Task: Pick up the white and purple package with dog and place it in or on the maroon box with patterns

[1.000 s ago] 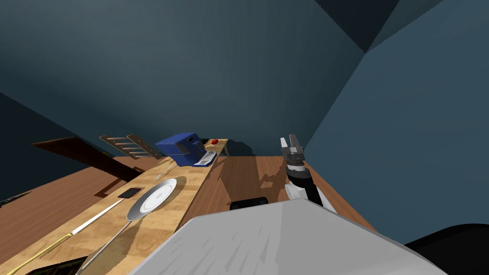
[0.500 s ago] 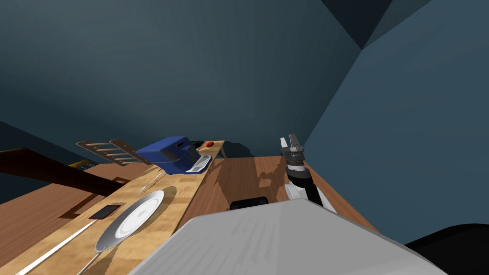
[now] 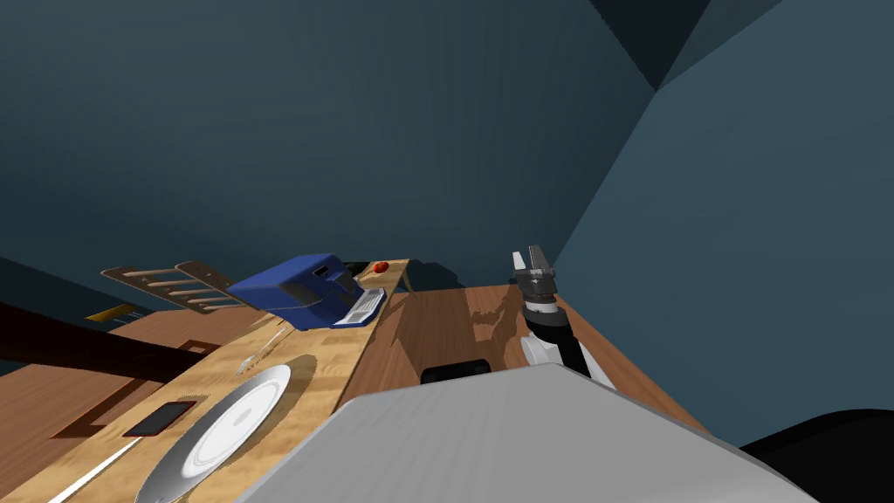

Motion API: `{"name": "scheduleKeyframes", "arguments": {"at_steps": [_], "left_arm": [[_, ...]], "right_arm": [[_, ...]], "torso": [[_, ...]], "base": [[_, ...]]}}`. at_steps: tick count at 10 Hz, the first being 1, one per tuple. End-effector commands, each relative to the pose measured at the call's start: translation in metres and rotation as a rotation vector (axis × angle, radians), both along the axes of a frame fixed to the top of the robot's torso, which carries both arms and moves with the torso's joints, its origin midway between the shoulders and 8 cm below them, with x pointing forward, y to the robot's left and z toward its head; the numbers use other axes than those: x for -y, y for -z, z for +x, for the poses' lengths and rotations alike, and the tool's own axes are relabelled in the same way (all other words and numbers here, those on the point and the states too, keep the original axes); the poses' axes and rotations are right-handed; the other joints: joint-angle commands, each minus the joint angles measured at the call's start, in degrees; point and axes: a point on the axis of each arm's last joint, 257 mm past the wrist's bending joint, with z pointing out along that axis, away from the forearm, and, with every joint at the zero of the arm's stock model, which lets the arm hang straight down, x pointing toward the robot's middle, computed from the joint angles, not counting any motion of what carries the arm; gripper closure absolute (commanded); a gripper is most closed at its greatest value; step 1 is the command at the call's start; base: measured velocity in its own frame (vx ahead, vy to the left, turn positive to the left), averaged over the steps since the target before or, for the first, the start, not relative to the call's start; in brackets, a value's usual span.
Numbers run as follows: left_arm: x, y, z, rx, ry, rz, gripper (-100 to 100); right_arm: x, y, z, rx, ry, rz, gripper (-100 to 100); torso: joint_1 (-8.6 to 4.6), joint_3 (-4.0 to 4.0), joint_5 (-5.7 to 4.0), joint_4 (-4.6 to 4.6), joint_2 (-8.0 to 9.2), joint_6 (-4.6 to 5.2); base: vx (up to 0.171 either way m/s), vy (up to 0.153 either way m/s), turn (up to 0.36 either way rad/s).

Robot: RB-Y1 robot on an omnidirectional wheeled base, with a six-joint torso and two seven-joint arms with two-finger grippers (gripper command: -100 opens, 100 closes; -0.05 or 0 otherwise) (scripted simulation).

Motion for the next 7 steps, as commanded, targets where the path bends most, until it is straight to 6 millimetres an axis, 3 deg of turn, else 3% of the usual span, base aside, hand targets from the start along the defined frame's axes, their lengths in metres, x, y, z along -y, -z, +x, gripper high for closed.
{"name": "scheduleKeyframes", "arguments": {"at_steps": [1, 3, 5, 7], "left_arm": [[-0.013, -0.006, -0.002, 0.004, 0.000, -0.005, 100], [-0.032, -0.018, -0.009, 0.018, 0.001, -0.006, 100], [-0.032, -0.018, -0.009, 0.018, 0.001, -0.006, 100], [-0.060, -0.039, -0.018, 0.037, 0.003, -0.004, 100]], "right_arm": [[0.000, 0.000, 0.000, 0.000, 0.000, 0.000, 0], [0.000, 0.000, 0.000, 0.000, 0.000, 0.000, 0], [0.000, 0.000, 0.000, 0.000, 0.000, 0.000, 0], [0.000, 0.000, 0.000, 0.000, 0.000, 0.000, 0]], "torso": [[0.00, 0.00, 0.00, 0.00, 0.00, 0.00], [-0.05, 0.06, -0.09, 0.01, 0.12, 0.00], [-0.07, 0.11, -0.05, 0.02, 0.21, -0.04], [-0.20, 0.15, -0.19, 0.02, 0.29, -0.07]], "base": [[0.031, 0.074, -0.037], [0.031, 0.105, -0.063], [0.001, 0.071, -0.014], [-0.004, 0.107, -0.046]]}}
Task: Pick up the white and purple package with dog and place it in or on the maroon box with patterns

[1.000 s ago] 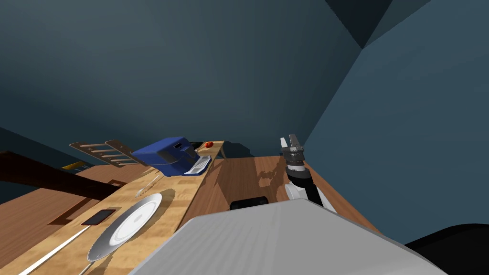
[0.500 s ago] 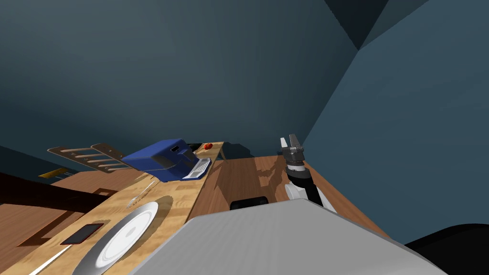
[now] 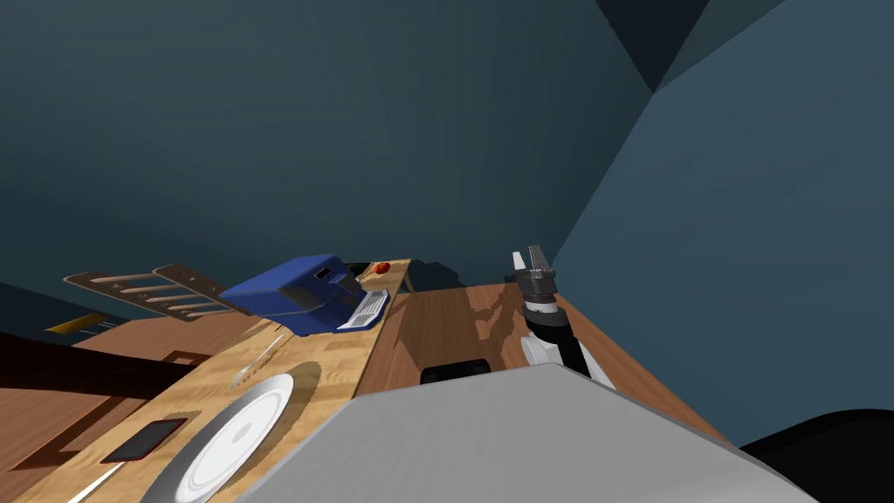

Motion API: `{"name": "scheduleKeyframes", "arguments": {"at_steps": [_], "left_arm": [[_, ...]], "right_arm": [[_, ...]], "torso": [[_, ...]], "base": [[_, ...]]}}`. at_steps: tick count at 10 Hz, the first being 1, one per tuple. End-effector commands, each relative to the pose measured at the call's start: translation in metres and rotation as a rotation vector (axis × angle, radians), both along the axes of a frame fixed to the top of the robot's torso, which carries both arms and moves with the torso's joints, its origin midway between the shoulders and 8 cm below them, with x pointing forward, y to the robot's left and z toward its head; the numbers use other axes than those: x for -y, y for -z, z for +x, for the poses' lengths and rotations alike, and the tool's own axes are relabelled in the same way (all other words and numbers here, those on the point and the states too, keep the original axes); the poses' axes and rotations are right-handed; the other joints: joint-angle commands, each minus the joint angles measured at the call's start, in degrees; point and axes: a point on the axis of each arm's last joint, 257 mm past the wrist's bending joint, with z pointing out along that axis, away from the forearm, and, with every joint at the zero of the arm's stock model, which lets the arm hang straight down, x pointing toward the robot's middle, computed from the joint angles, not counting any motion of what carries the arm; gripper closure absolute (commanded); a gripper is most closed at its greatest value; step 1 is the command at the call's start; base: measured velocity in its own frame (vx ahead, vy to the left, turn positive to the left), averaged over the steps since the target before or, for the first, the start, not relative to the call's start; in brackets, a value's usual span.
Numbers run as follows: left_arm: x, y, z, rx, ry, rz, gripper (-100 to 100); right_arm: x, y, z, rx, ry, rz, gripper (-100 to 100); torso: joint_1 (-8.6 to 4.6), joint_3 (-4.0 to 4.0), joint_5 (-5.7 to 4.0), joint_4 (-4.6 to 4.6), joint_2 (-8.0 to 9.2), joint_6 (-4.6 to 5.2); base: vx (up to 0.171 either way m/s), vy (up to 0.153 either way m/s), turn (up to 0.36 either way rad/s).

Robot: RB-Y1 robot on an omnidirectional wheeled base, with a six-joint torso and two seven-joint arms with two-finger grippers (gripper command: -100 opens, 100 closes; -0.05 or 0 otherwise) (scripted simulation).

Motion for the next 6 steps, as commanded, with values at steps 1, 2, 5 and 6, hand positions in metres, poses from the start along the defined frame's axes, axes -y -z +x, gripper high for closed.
{"name": "scheduleKeyframes", "arguments": {"at_steps": [1, 2, 5, 6], "left_arm": [[-0.015, -0.012, -0.003, 0.016, 0.002, 0.002, 100], [-0.015, -0.012, -0.003, 0.016, 0.002, 0.002, 100], [-0.049, -0.048, -0.017, 0.036, 0.009, 0.016, 100], [-0.049, -0.048, -0.017, 0.036, 0.009, 0.016, 100]], "right_arm": [[0.000, 0.000, 0.000, 0.000, 0.000, 0.000, 0], [0.000, 0.000, 0.000, 0.000, 0.000, 0.000, 0], [0.000, 0.000, 0.000, 0.000, 0.000, 0.000, 0], [0.000, 0.000, 0.000, 0.000, 0.000, 0.000, 0]], "torso": [[0.00, 0.00, 0.00, 0.00, 0.00, 0.00], [0.08, 0.04, 0.04, 0.02, 0.06, 0.00], [-0.01, 0.15, -0.02, 0.05, 0.27, -0.07], [0.05, 0.22, -0.04, 0.07, 0.39, -0.09]], "base": [[-0.024, 0.152, -0.030], [-0.022, 0.110, -0.013], [-0.072, 0.148, 0.008], [-0.075, 0.117, -0.013]]}}
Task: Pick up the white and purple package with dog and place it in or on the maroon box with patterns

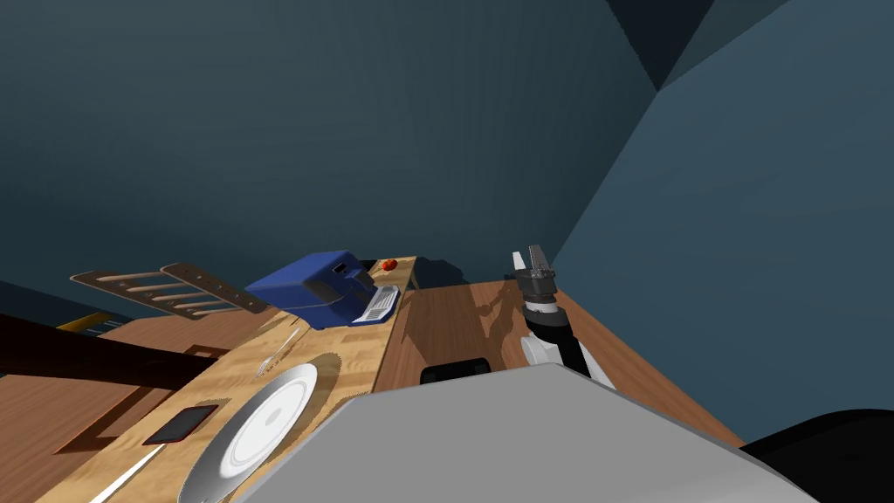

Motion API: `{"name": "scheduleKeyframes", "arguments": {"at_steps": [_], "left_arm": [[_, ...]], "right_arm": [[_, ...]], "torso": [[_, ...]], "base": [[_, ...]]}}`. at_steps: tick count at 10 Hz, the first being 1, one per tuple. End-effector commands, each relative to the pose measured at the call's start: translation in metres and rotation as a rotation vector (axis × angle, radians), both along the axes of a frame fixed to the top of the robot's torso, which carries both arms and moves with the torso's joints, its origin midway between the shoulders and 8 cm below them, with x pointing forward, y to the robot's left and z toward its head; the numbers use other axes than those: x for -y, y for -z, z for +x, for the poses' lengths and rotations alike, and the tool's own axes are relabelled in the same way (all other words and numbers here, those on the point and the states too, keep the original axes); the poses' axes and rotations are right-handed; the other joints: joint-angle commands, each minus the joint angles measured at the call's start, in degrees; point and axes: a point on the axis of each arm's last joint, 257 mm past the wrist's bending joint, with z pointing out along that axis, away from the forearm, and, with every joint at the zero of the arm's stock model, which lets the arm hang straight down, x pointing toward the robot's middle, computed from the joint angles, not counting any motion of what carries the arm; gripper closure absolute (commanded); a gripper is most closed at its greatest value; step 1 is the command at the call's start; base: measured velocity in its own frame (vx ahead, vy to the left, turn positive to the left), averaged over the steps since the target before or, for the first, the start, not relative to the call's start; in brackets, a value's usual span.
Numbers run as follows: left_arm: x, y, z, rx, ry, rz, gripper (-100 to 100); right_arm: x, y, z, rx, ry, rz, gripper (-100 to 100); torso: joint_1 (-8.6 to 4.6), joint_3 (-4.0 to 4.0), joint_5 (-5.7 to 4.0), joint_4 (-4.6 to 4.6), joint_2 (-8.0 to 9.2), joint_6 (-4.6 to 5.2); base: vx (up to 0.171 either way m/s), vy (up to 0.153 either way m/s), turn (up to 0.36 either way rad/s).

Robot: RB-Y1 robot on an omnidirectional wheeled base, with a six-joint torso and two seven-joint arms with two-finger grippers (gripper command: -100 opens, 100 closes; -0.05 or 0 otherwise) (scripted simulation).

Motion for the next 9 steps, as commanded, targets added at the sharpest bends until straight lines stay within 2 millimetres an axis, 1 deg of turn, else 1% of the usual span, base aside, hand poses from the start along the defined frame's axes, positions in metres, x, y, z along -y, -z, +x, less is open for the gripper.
{"name": "scheduleKeyframes", "arguments": {"at_steps": [1, 2, 4, 5, 6, 7, 9], "left_arm": [[-0.002, 0.000, -0.004, 0.002, -0.003, -0.002, 100], [-0.012, -0.013, -0.009, 0.007, 0.000, 0.005, 100], [-0.025, -0.032, -0.015, 0.012, 0.004, 0.017, 100], [-0.025, -0.032, -0.015, 0.012, 0.004, 0.017, 100], [-0.025, -0.031, -0.016, 0.015, 0.004, 0.019, 100], [-0.025, -0.032, -0.017, 0.013, 0.003, 0.020, -100], [-0.025, -0.032, -0.017, 0.013, 0.003, 0.019, -100]], "right_arm": [[0.000, 0.000, 0.000, 0.000, 0.000, 0.000, 0], [0.000, 0.000, 0.000, 0.000, 0.000, 0.000, 0], [0.000, 0.000, 0.000, 0.000, 0.000, 0.000, 0], [0.000, 0.000, 0.000, 0.000, 0.000, 0.000, 0], [0.000, 0.000, 0.000, 0.000, 0.000, 0.000, 0], [0.000, 0.000, 0.000, 0.000, 0.000, 0.000, 0], [0.000, 0.000, 0.000, 0.000, 0.000, 0.000, 0]], "torso": [[0.00, 0.00, 0.00, 0.00, 0.00, 0.00], [-0.03, -0.01, 0.10, -0.01, -0.03, -0.09], [0.54, 0.24, 0.10, 0.01, 0.49, -0.34], [0.76, 0.30, 0.17, 0.04, 0.57, -0.34], [0.62, 0.25, 0.23, 0.05, 0.45, -0.29], [0.36, 0.14, 0.21, 0.02, 0.25, -0.24], [0.14, 0.02, 0.15, -0.03, 0.06, -0.24]], "base": [[-0.033, 0.043, -0.007], [-0.059, 0.058, 0.038], [-0.136, 0.151, 0.063], [-0.082, 0.122, 0.019], [-0.031, 0.043, 0.005], [-0.009, 0.011, 0.000], [0.000, 0.000, 0.000]]}}
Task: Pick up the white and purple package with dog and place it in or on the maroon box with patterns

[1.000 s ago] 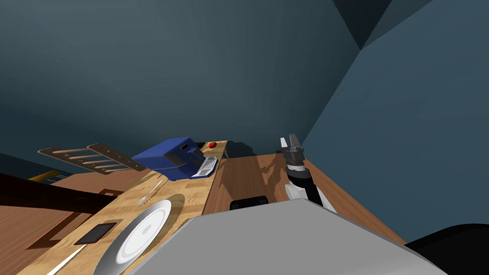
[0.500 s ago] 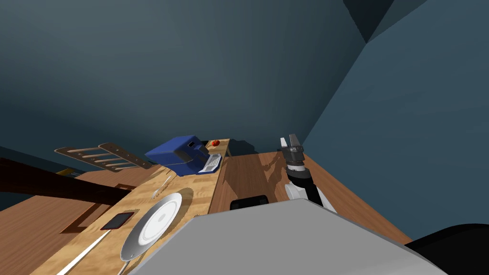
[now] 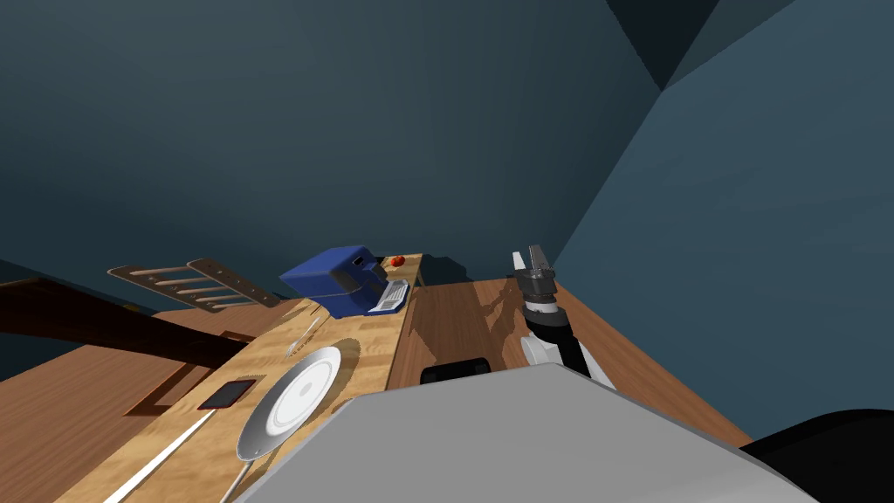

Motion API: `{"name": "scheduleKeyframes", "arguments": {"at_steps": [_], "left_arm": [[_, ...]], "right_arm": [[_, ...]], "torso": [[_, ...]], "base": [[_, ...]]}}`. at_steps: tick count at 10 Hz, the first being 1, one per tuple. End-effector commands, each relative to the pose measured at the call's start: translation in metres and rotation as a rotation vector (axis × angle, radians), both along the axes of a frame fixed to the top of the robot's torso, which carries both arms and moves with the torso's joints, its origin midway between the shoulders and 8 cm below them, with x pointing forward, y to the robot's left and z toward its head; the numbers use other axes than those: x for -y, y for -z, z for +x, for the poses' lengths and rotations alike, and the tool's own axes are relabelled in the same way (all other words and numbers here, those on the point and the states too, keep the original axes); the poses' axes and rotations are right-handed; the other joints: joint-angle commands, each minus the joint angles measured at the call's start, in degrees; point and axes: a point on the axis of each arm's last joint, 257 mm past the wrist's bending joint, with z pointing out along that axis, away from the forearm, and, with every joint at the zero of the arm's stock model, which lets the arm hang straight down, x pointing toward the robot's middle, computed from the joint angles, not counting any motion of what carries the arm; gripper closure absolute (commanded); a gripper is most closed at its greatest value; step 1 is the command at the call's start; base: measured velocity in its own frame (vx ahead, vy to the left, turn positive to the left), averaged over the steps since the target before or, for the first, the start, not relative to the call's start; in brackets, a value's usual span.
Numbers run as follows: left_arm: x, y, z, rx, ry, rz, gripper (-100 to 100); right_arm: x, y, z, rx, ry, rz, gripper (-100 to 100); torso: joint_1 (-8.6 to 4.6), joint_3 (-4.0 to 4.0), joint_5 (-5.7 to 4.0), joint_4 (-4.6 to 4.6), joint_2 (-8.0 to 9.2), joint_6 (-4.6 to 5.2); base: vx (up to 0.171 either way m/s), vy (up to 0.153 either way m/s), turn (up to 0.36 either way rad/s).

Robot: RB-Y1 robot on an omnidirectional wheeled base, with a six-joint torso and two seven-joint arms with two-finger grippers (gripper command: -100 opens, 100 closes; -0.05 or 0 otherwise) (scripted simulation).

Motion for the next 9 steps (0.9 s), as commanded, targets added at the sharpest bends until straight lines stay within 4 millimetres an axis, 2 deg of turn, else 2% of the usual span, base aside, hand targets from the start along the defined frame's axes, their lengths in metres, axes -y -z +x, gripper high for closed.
{"name": "scheduleKeyframes", "arguments": {"at_steps": [1, 2, 3, 4, 5, 6, 9], "left_arm": [[0.000, 0.000, 0.000, 0.000, 0.000, 0.000, -100], [0.000, 0.000, 0.000, 0.000, 0.000, 0.000, -100], [0.000, 0.000, 0.000, 0.000, 0.000, 0.000, 0], [-0.013, -0.020, -0.012, -0.005, -0.003, 0.005, -100], [-0.013, -0.020, -0.012, -0.005, -0.003, 0.005, -100], [-0.021, -0.034, -0.019, -0.008, -0.004, 0.008, -100], [-0.034, -0.056, -0.028, -0.012, -0.005, 0.013, -100]], "right_arm": [[0.000, 0.000, 0.000, 0.000, 0.000, 0.000, 0], [0.000, 0.000, 0.000, 0.000, 0.000, 0.000, 0], [0.000, 0.000, 0.000, 0.000, 0.000, 0.000, 0], [0.000, 0.000, 0.000, 0.000, 0.000, 0.000, 0], [0.000, 0.000, 0.000, 0.000, 0.000, 0.000, 0], [0.000, 0.000, 0.000, 0.000, 0.000, 0.000, 0], [0.000, 0.000, 0.000, 0.000, 0.000, 0.000, 0]], "torso": [[0.00, 0.00, 0.00, 0.00, 0.00, 0.00], [-0.01, -0.01, 0.00, 0.00, -0.01, 0.00], [-0.01, -0.01, 0.00, 0.00, -0.02, 0.00], [-0.01, -0.01, 0.00, -0.01, -0.02, 0.00], [-0.15, -0.08, -0.05, -0.03, -0.15, 0.00], [-0.25, -0.12, -0.06, -0.04, -0.22, 0.04], [-0.33, -0.15, -0.09, -0.06, -0.26, 0.05]], "base": [[0.000, 0.000, 0.000], [0.000, 0.000, 0.000], [0.000, 0.000, 0.000], [0.047, -0.046, -0.031], [0.051, -0.058, -0.002], [0.068, -0.073, -0.027], [0.044, -0.064, -0.012]]}}
